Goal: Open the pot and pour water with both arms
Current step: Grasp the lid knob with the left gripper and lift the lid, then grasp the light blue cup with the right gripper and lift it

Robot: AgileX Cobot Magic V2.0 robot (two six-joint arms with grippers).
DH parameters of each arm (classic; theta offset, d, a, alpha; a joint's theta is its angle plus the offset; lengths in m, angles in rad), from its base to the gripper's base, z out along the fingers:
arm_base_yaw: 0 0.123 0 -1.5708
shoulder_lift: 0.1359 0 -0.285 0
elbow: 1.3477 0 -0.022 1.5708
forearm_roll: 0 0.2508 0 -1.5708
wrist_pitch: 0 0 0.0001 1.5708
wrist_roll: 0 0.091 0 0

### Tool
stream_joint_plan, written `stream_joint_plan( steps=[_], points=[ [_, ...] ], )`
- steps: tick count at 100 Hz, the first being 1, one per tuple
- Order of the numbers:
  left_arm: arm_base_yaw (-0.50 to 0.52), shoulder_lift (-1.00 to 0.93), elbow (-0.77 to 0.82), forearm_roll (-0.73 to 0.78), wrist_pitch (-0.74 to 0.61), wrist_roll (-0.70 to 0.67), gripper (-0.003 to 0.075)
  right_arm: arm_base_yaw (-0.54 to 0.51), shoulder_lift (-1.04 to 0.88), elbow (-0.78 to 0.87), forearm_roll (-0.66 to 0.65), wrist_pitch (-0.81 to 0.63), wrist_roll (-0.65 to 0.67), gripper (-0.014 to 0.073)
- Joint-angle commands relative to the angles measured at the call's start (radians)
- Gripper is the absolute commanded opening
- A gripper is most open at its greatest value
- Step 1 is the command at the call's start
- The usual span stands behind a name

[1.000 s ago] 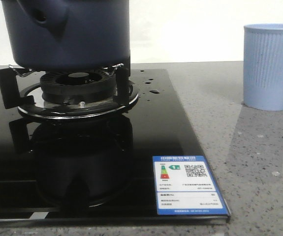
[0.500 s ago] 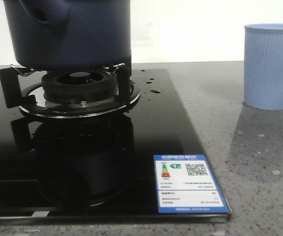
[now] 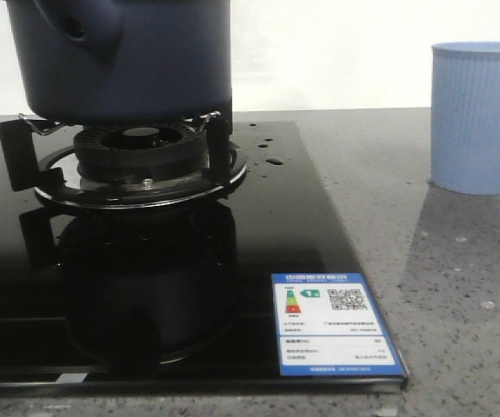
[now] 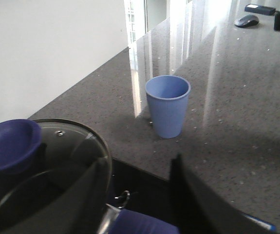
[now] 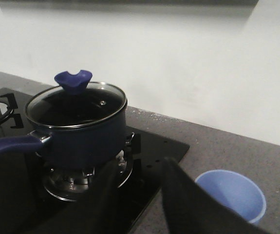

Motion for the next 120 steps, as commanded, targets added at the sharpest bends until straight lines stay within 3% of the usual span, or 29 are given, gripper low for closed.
stream_joint_plan(
  steps=[1, 7, 12, 28, 50, 102, 109, 120],
  points=[
    [0.002, 0.020, -0.033, -0.096, -0.072, 0.056, 0.0603, 0.000, 0.014, -0.036, 0.035, -0.090, -0.020, 0.0471],
    [0.002, 0.044, -0.033, -0.126, -0.120, 0.058, 0.0678, 0.000, 0.014, -0.036, 0.035, -0.103, -0.020, 0.0609],
    [0.002, 0.066, -0.033, -0.150, -0.151, 0.086, 0.0682, 0.000, 0.014, -0.036, 0.035, -0.110, -0.020, 0.0672],
    [0.002, 0.157, -0.033, -0.316, -0.165, 0.263, 0.0639, 0.000, 0.014, -0.036, 0.043, -0.119, -0.020, 0.0646],
    [0.002, 0.305, -0.042, -0.527, -0.148, 0.452, 0.0639, 0.000, 0.014, -0.036, 0.049, -0.121, -0.020, 0.0646],
    [0.002, 0.485, -0.123, -0.525, -0.066, 0.455, 0.0638, 0.000, 0.014, -0.036, 0.075, -0.119, -0.020, 0.0646],
    [-0.002, 0.488, -0.123, -0.525, -0.064, 0.455, 0.0610, 0.000, 0.016, -0.036, 0.075, -0.121, -0.020, 0.0646],
    [-0.014, 0.488, -0.123, -0.525, -0.059, 0.455, 0.0503, 0.000, 0.029, -0.036, 0.075, -0.119, -0.020, 0.0646]
  ],
)
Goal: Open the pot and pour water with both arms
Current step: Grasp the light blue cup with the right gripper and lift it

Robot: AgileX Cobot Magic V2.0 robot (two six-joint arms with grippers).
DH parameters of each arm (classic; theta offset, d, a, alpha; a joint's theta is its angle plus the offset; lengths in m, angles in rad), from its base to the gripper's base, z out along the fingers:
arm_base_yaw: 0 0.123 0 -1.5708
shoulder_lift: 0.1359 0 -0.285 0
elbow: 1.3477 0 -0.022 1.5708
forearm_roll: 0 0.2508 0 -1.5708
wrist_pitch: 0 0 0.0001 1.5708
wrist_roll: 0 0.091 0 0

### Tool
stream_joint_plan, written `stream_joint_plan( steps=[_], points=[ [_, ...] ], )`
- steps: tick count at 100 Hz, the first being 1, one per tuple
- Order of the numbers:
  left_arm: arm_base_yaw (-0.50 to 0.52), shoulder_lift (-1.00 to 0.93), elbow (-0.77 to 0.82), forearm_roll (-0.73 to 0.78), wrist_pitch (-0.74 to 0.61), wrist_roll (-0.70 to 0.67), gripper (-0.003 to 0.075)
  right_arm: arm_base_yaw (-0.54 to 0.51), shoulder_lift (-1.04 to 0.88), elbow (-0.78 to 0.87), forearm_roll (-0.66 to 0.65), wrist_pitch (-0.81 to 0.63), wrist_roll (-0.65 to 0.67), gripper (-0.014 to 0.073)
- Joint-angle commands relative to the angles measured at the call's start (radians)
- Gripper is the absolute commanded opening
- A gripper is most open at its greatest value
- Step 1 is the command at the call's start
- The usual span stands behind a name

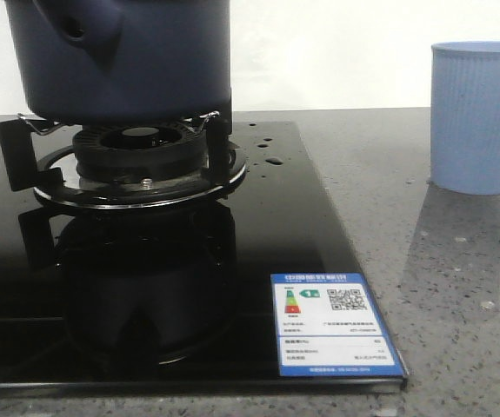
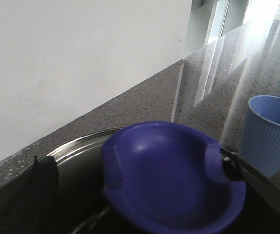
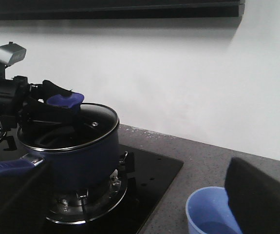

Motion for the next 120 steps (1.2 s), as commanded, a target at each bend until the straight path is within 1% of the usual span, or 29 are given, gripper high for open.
stream_joint_plan(
  steps=[1, 6, 13, 20, 27, 39, 57, 86, 94, 109, 120],
  points=[
    [-0.012, -0.031, -0.034, -0.065, 0.049, 0.004, 0.0494, 0.000, 0.031, -0.034, 0.035, -0.059, -0.014, 0.0646],
    [-0.017, -0.031, -0.034, -0.065, 0.049, 0.004, 0.0426, 0.000, 0.041, -0.034, 0.035, -0.059, -0.014, 0.0646],
    [-0.017, -0.031, -0.034, -0.065, 0.049, 0.004, 0.0355, 0.000, 0.053, -0.034, 0.035, -0.057, -0.014, 0.0646],
    [-0.017, -0.031, -0.034, -0.067, 0.051, 0.004, 0.0304, 0.000, 0.062, -0.034, 0.035, -0.059, -0.014, 0.0646],
    [-0.017, -0.034, -0.034, -0.069, 0.051, 0.004, 0.0277, -0.002, 0.065, -0.034, 0.032, -0.069, -0.014, 0.0646],
    [-0.017, -0.050, -0.049, -0.084, 0.055, 0.004, 0.0272, -0.002, 0.065, -0.034, 0.018, -0.123, -0.014, 0.0646],
    [-0.015, -0.122, -0.101, -0.086, 0.057, 0.004, 0.0273, -0.002, 0.086, -0.002, -0.086, -0.223, -0.014, 0.0646],
    [-0.015, -0.291, -0.119, -0.093, 0.055, 0.004, 0.0272, 0.006, 0.206, 0.129, -0.059, -0.293, -0.014, 0.0645],
    [-0.015, -0.321, -0.119, -0.094, 0.055, 0.004, 0.0272, 0.033, 0.242, 0.142, -0.059, -0.313, -0.025, 0.0645],
    [-0.015, -0.355, -0.119, -0.094, 0.055, 0.003, 0.0272, 0.107, 0.295, 0.144, -0.058, -0.347, -0.098, 0.0645],
    [-0.015, -0.364, -0.119, -0.094, 0.055, -0.007, 0.0272, 0.166, 0.337, 0.163, -0.058, -0.466, -0.118, 0.0645]
  ],
)
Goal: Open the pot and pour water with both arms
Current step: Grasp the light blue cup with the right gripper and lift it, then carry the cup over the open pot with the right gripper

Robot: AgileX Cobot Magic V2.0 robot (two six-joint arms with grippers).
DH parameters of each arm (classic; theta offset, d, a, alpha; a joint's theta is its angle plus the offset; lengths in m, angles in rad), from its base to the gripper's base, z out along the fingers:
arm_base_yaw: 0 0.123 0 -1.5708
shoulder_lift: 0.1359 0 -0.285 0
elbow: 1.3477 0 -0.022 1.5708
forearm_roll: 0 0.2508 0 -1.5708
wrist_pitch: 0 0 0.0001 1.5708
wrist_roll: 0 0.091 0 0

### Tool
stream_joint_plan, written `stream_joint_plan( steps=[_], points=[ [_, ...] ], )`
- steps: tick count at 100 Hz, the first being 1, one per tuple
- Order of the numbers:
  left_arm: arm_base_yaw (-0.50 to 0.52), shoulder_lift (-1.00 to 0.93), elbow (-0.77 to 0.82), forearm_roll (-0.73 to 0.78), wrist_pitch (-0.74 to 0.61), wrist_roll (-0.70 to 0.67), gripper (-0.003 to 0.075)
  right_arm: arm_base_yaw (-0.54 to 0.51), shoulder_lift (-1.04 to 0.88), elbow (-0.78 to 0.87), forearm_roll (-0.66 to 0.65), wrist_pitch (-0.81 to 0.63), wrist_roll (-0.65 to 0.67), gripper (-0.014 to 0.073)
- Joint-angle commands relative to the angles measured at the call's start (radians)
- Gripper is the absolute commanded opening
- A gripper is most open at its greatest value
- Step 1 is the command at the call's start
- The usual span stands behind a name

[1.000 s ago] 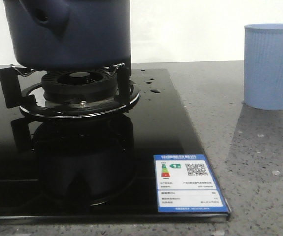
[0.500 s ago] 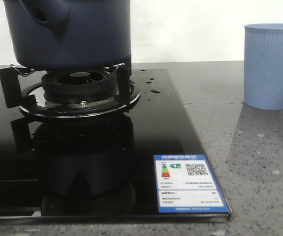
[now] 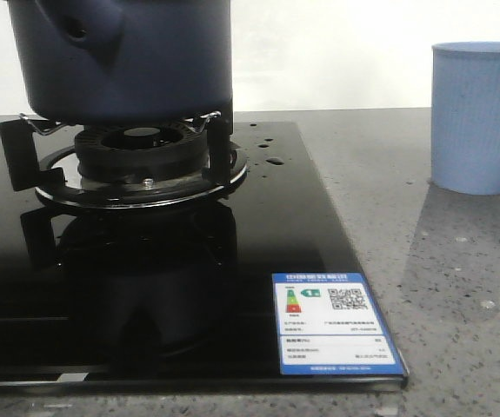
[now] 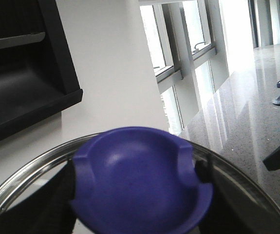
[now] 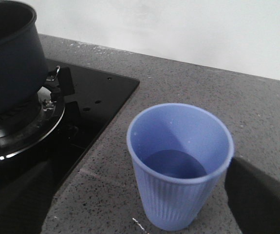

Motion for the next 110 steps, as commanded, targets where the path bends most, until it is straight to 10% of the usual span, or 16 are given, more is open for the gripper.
stream_joint_plan(
  steps=[1, 76, 110],
  points=[
    [-0.003, -0.031, -0.038, -0.096, 0.011, -0.022, 0.0272, 0.040, 0.033, -0.008, 0.019, -0.154, -0.031, 0.0645],
    [-0.003, -0.048, -0.038, -0.096, 0.038, -0.049, 0.0272, 0.174, 0.348, 0.010, -0.004, -0.559, 0.189, 0.0642],
    [-0.003, -0.048, -0.038, -0.096, 0.038, -0.049, 0.0272, 0.174, 0.393, 0.010, -0.119, -0.596, 0.269, 0.0314]
  ],
)
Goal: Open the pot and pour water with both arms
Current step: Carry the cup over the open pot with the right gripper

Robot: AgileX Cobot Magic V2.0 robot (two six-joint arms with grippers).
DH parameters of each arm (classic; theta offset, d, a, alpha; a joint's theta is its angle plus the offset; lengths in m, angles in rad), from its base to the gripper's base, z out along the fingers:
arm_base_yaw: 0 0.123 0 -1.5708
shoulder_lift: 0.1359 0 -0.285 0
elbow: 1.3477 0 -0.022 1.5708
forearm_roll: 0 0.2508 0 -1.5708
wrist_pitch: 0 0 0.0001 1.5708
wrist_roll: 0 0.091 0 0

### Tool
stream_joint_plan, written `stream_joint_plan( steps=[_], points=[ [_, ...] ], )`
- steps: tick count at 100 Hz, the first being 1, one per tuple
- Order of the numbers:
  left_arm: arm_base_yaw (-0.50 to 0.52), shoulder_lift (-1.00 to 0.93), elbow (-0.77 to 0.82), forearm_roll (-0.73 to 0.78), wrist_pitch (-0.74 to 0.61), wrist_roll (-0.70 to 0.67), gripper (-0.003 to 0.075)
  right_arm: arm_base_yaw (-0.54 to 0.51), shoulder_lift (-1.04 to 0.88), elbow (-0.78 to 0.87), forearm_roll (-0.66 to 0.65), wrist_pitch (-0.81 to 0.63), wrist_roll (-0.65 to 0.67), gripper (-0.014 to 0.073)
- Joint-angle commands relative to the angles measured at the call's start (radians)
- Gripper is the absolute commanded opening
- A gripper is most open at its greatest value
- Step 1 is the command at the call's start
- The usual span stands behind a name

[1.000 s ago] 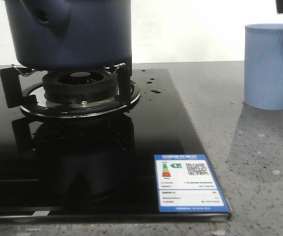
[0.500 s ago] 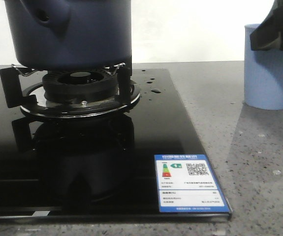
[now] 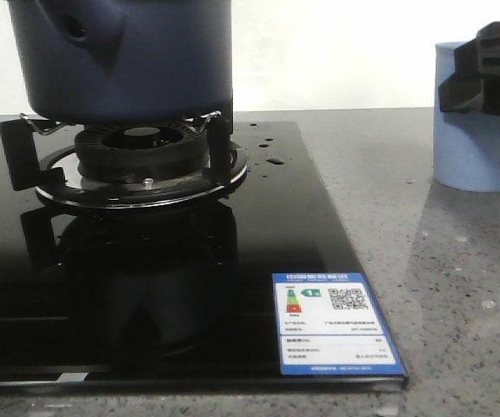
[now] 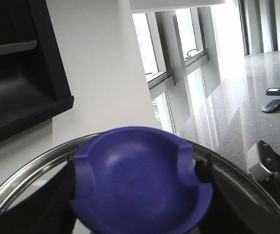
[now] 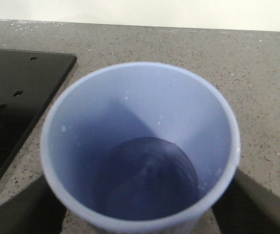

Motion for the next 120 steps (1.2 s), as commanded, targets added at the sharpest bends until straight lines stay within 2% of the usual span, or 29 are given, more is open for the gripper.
stream_joint_plan(
  steps=[1, 24, 36, 42, 61, 78, 90, 108, 120],
  points=[
    [-0.003, -0.028, -0.038, -0.097, 0.014, -0.011, 0.0272, -0.001, -0.003, -0.027, -0.042, -0.081, 0.012, 0.0309],
    [-0.003, -0.045, -0.038, -0.089, 0.009, -0.011, 0.0272, -0.001, -0.012, -0.036, -0.072, -0.110, 0.012, 0.0297],
    [-0.003, -0.069, -0.038, -0.057, 0.006, -0.011, 0.0272, -0.001, -0.064, -0.074, -0.214, -0.074, 0.012, 0.0297],
    [-0.003, -0.080, -0.038, -0.046, 0.000, -0.011, 0.0272, 0.006, -0.088, -0.109, -0.239, -0.046, 0.012, 0.0297],
    [-0.003, -0.121, -0.038, -0.043, -0.046, -0.015, 0.0272, 0.012, -0.103, -0.296, -0.316, 0.109, 0.012, 0.0297],
    [-0.003, -0.154, -0.038, -0.042, -0.136, -0.115, 0.0272, 0.012, -0.056, -0.502, -0.353, 0.311, 0.011, 0.0297],
    [-0.003, -0.169, -0.038, -0.032, -0.154, -0.143, 0.0272, 0.055, 0.006, -0.645, -0.409, 0.429, 0.011, 0.0297],
    [-0.003, -0.190, -0.038, -0.021, -0.154, -0.148, 0.0272, 0.151, 0.115, -0.812, -0.533, 0.507, 0.011, 0.0297],
    [-0.003, -0.198, -0.038, -0.017, -0.155, -0.206, 0.0272, 0.208, 0.186, -0.881, -0.675, 0.517, 0.011, 0.0297]
  ],
)
